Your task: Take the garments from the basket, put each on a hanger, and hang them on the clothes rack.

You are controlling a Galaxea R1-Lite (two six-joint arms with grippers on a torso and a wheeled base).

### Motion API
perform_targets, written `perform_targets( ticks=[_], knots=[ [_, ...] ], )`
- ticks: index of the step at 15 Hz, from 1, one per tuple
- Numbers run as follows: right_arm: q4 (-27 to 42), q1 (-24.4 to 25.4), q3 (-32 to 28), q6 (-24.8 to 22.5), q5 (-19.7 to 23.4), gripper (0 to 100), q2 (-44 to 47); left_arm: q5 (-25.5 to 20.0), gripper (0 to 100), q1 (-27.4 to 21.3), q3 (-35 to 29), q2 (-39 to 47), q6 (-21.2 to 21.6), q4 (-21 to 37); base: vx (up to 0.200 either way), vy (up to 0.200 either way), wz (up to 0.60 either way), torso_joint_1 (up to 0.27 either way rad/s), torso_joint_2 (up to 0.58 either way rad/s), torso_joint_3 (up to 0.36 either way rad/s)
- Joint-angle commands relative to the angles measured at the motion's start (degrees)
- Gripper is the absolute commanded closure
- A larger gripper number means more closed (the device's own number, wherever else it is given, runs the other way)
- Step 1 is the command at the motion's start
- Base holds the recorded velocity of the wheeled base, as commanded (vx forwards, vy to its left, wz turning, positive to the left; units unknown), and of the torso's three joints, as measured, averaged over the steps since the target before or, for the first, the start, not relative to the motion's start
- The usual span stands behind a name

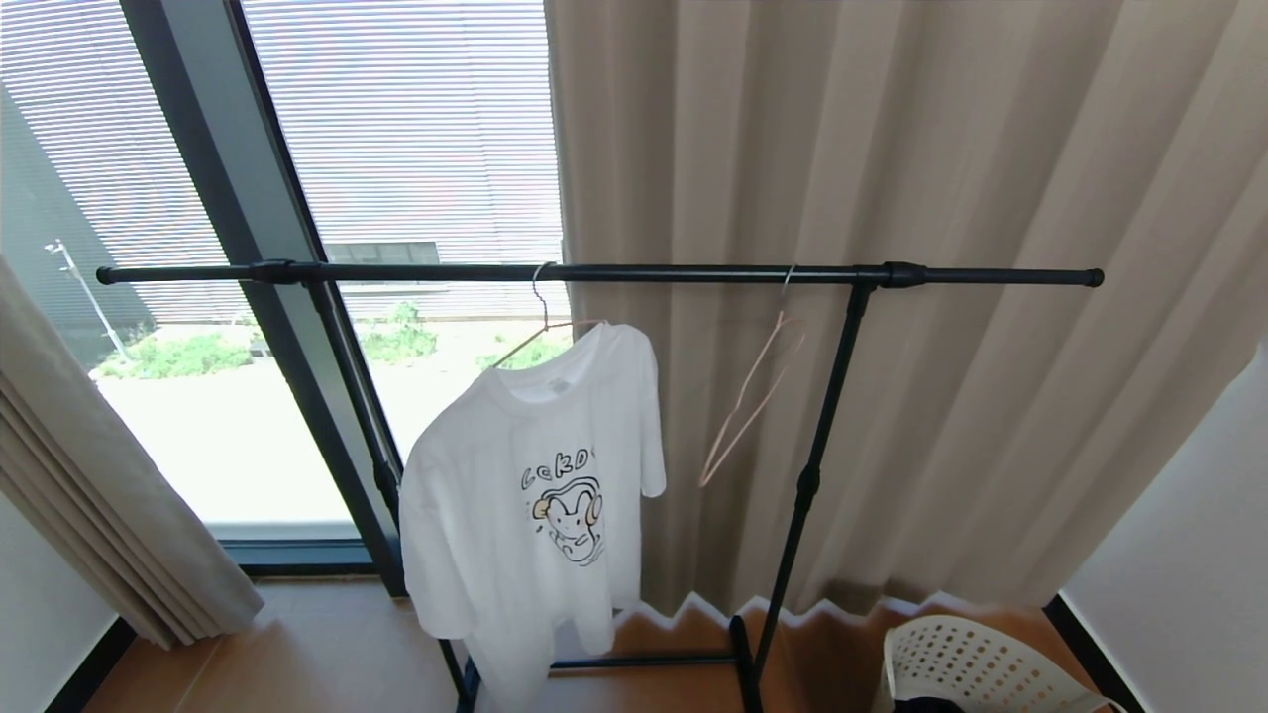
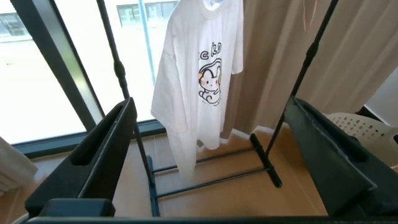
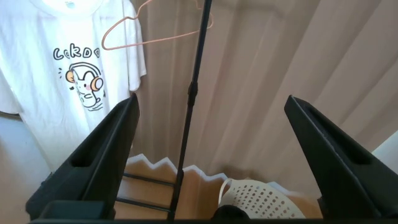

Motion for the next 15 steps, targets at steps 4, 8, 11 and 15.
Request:
perform_targets(
  ticks=[4, 8, 11, 15],
  knots=[
    [-0.04, 0.90, 0.00, -0.08, -0.09, 0, -1.46, 0.64, 0, 9.35, 0.00, -3.22, 2.54, 0.05, 0.000, 0.000, 0.00, 0.000, 0.00, 0.000],
    [-0.66, 0.20, 0.00, 2.11, -5.89, 0, -3.30, -0.33, 0, 7.24, 0.00, -6.83, 1.05, -0.21, 0.000, 0.000, 0.00, 0.000, 0.00, 0.000],
    [-0.04, 0.02, 0.00, 2.38, -8.00, 0, -3.30, -2.96, 0, 7.24, 0.00, -6.83, 1.13, -0.13, 0.000, 0.000, 0.00, 0.000, 0.00, 0.000],
    [-0.48, -0.06, 0.00, 2.64, -7.74, 0, -3.30, -2.88, 0, 7.24, 0.00, -6.83, 0.96, -0.21, 0.000, 0.000, 0.00, 0.000, 0.00, 0.000]
  ],
)
